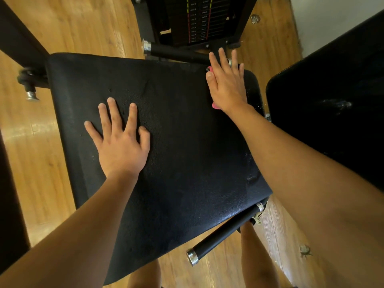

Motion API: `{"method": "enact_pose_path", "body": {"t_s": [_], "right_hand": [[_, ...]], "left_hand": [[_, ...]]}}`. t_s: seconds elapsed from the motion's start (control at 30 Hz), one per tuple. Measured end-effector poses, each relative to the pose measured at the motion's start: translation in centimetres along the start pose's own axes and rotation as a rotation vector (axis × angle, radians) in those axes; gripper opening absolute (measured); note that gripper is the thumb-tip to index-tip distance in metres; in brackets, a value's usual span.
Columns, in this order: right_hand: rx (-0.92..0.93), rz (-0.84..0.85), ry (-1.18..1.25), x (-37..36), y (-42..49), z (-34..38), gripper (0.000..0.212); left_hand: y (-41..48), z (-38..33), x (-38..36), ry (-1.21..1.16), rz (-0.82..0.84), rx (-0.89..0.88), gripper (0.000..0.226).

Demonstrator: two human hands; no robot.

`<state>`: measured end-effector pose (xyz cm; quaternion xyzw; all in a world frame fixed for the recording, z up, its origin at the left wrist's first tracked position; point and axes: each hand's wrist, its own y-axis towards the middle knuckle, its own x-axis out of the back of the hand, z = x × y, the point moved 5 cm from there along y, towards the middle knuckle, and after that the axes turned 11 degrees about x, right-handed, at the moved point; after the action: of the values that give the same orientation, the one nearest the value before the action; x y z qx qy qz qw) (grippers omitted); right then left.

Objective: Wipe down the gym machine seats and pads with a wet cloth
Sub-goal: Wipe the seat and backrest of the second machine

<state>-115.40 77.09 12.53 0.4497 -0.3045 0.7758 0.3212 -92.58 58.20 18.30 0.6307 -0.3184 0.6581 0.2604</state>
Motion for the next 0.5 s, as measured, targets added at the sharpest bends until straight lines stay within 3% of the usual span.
{"method": "enact_pose_path", "body": {"t_s": [0.17,0.5], "right_hand": [[0.14,0.079,-0.028,0.3,-0.1,-0.9,0.055],[0.031,0.036,0.017,0.2,-3.2,-3.0,0.058]], "left_hand": [[0.0,-0.1,0.1,-0.009,-0.001,0.0,0.058],[0.0,-0.3,0.2,-0.024,0.001,-0.002,0.058]]}}
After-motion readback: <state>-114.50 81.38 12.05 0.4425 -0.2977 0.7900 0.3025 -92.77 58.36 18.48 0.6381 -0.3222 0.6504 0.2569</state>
